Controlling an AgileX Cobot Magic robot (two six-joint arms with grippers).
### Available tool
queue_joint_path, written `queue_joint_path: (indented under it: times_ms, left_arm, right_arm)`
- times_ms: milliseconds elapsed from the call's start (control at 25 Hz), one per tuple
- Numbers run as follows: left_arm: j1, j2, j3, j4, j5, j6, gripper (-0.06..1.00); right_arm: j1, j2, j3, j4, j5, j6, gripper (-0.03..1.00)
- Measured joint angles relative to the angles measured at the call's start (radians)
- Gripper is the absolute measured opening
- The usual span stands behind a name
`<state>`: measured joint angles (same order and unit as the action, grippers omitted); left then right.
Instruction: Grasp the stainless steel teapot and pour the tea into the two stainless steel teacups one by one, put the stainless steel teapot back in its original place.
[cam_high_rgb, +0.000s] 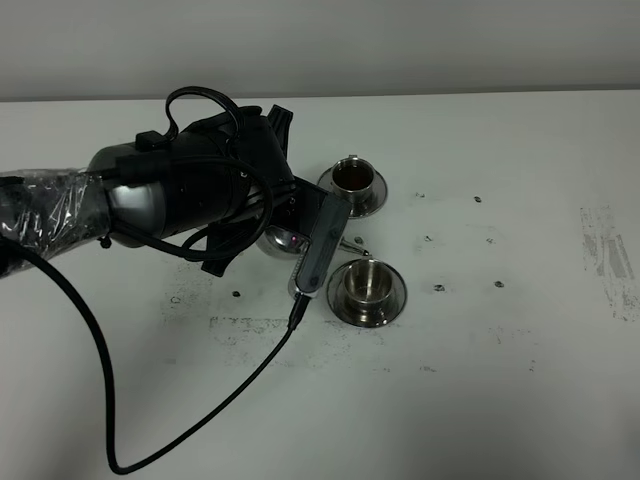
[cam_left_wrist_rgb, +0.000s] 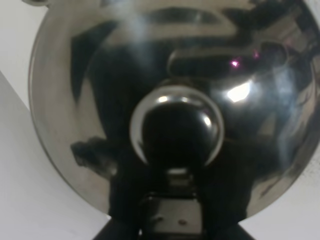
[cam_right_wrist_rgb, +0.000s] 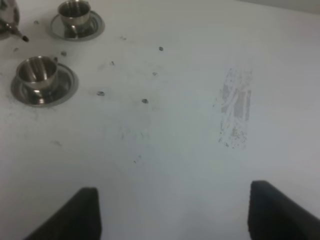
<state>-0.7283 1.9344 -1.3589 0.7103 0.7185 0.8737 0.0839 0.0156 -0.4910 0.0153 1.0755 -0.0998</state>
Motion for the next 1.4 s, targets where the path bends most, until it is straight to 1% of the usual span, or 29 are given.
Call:
queue_joint_path:
  times_ms: [200, 480, 600, 720, 1000, 1400]
  left_arm:
    - [0.0, 0.0, 0.0, 0.042, 0.0, 0.03, 0.18]
    - [-0.015, 0.0, 0.0, 0.06, -0.003, 0.086, 0.18]
    - [-0.02, 0.001, 0.0, 0.064, -0.007, 0.089, 0.18]
    - [-0.02, 0.012, 0.0, 0.087, -0.007, 0.09, 0.18]
    - [-0.027, 0.04, 0.0, 0.091, -0.007, 0.072, 0.18]
    - [-0.031, 0.04, 0.0, 0.128, -0.007, 0.068, 0.18]
  right_arm:
    - [0.0, 0.0, 0.0, 0.0, 0.0, 0.0, 0.59]
    - [0.0, 0.0, 0.0, 0.0, 0.0, 0.0, 0.59]
    - [0.0, 0.0, 0.0, 0.0, 0.0, 0.0, 0.59]
    - [0.0, 0.0, 0.0, 0.0, 0.0, 0.0, 0.59]
    - [0.0, 0.0, 0.0, 0.0, 0.0, 0.0, 0.59]
    - [0.0, 0.0, 0.0, 0.0, 0.0, 0.0, 0.59]
